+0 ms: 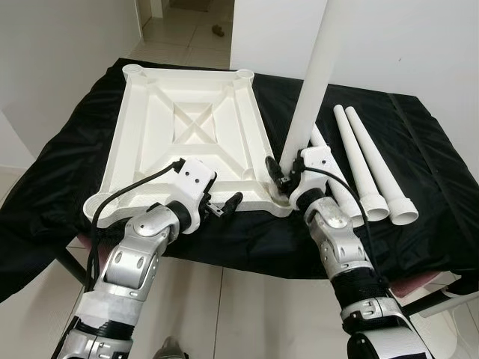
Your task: Building children table
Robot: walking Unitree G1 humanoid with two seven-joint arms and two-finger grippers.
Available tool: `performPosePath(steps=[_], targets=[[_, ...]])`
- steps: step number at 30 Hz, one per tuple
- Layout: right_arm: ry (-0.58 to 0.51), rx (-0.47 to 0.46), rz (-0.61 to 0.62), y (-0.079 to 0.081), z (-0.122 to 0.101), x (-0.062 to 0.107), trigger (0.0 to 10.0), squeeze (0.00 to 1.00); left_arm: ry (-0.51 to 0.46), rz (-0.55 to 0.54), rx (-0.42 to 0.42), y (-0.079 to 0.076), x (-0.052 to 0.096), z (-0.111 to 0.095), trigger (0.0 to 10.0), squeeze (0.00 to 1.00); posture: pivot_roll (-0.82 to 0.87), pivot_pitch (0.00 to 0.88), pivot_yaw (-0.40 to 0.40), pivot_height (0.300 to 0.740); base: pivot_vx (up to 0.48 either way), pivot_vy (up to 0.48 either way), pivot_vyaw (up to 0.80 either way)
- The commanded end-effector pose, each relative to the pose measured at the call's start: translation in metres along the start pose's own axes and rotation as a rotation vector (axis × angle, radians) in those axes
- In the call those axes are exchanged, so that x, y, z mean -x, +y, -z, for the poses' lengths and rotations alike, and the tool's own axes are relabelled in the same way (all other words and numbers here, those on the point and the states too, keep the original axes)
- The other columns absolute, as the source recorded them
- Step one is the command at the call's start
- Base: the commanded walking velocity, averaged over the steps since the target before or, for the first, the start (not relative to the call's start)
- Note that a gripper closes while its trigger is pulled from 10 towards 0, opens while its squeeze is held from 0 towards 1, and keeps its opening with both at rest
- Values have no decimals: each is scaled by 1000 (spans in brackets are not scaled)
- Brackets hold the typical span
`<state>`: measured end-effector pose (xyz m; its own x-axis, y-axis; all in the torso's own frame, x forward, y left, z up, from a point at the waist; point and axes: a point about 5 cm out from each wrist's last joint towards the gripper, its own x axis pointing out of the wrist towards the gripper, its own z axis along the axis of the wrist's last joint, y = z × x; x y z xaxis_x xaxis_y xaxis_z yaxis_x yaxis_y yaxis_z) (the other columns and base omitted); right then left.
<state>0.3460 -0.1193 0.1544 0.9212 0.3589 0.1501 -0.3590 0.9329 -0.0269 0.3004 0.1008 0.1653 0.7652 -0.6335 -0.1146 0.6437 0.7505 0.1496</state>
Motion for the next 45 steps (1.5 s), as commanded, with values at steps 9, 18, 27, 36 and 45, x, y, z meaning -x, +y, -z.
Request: performPosePath(steps=[9,18,27,36,45], targets=[[-12,12,-2,-10,6,7,10000,0,5,16,19,-6,4,-1,10000,0,184,38,-67,740,0,0,0],[-38,8,-21,-14,10,18,10000,0,4,6,39,-10,6,-2,10000,0,183,42,-67,740,0,0,0],[-89,9,-82,-10,13,27,10000,0,7,-11,52,-10,8,-2,10000,0,184,47,-66,740,0,0,0],[-62,28,-90,-9,18,17,10000,0,6,-27,56,-8,9,-5,10000,0,182,47,-60,740,0,0,0],[-47,35,-118,-2,17,5,10000,0,22,18,30,-17,9,-3,10000,0,191,46,-65,740,0,0,0]])
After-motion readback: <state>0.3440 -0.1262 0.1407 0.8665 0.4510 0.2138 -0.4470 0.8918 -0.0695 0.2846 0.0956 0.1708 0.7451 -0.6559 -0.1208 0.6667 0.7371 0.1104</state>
